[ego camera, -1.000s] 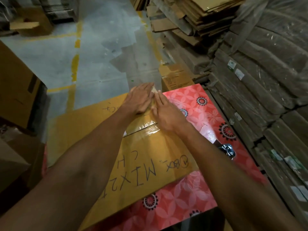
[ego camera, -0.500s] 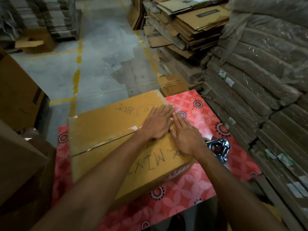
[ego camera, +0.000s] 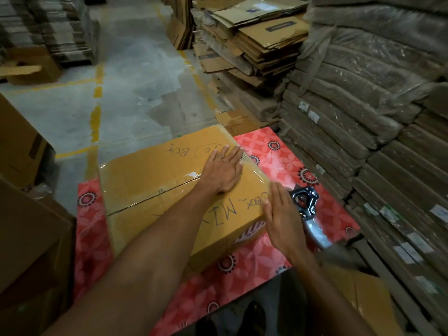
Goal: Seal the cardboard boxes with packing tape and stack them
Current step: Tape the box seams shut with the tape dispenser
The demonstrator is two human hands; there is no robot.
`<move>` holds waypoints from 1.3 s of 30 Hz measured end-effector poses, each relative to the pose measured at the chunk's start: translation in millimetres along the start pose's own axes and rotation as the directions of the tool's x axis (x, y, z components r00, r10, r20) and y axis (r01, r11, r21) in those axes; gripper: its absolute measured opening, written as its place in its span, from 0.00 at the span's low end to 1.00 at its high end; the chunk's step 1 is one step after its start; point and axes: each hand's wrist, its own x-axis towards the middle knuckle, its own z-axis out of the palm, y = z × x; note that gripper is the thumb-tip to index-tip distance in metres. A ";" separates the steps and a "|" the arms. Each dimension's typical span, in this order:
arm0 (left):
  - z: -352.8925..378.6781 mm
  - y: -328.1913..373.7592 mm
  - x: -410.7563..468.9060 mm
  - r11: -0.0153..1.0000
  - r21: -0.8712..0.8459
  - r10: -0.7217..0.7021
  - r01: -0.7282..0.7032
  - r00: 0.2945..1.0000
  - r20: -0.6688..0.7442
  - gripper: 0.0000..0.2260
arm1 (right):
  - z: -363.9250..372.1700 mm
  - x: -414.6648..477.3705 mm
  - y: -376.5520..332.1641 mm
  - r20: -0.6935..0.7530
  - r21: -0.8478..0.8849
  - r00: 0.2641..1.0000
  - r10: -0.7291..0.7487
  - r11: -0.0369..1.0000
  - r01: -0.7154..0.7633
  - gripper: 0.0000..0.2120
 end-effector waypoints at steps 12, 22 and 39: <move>-3.2 -21.1 -66.6 0.999 -0.050 -0.011 0.010 1.000 -0.029 0.29 | 9.9 -25.2 -40.7 -0.121 0.358 0.965 0.234 0.917 -0.177 0.29; 1.1 -57.2 -193.0 0.944 -0.037 -0.330 0.328 0.939 -0.101 0.30 | 16.6 -23.1 -28.4 -0.176 0.382 0.961 0.214 0.915 -0.134 0.28; -3.3 5.5 -330.8 -0.229 -0.963 -0.863 0.143 0.428 0.269 0.38 | -30.7 -35.7 -27.5 0.292 0.834 0.885 0.363 0.356 -0.421 0.26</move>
